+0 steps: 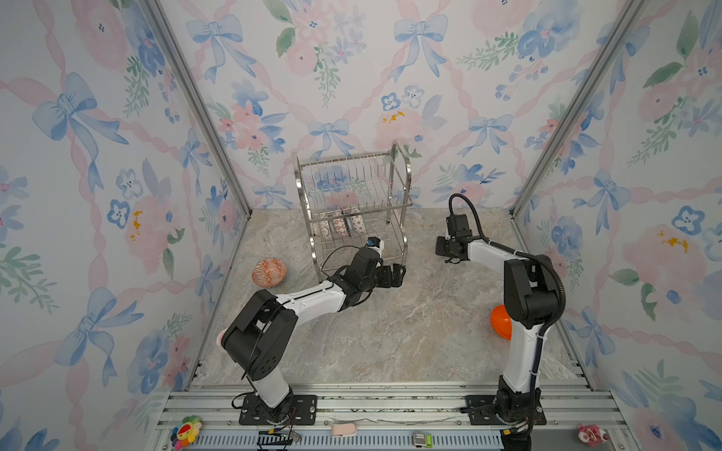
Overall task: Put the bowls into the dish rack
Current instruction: 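Lower the right gripper and grasp the rim of the blue-and-white floral bowl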
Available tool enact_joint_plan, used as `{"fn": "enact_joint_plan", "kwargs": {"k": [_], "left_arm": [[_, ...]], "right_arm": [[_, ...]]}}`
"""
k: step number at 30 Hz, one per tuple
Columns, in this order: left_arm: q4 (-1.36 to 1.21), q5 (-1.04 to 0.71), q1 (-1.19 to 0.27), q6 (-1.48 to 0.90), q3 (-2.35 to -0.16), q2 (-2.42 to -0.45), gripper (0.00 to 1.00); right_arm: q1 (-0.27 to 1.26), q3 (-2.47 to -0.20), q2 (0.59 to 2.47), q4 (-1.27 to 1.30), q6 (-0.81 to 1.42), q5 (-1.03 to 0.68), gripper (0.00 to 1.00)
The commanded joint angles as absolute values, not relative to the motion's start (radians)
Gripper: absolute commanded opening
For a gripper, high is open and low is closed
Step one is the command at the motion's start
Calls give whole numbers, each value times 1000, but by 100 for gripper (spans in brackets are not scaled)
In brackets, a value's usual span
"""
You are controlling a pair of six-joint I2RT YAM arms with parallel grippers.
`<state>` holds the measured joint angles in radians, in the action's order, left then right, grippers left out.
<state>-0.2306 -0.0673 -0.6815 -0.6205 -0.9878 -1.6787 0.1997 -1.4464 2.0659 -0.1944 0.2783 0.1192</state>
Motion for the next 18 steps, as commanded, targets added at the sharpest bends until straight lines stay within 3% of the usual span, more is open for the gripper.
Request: {"fn": "enact_joint_plan", "kwargs": {"k": [1, 18], "left_arm": [[-223, -54, -690, -594, -988, -1662, 98], [-154, -7, -692, -584, -962, -1575, 98]], "right_arm": [[189, -1458, 2071, -219, 291, 130, 33], [199, -1342, 1928, -188, 327, 85, 8]]}}
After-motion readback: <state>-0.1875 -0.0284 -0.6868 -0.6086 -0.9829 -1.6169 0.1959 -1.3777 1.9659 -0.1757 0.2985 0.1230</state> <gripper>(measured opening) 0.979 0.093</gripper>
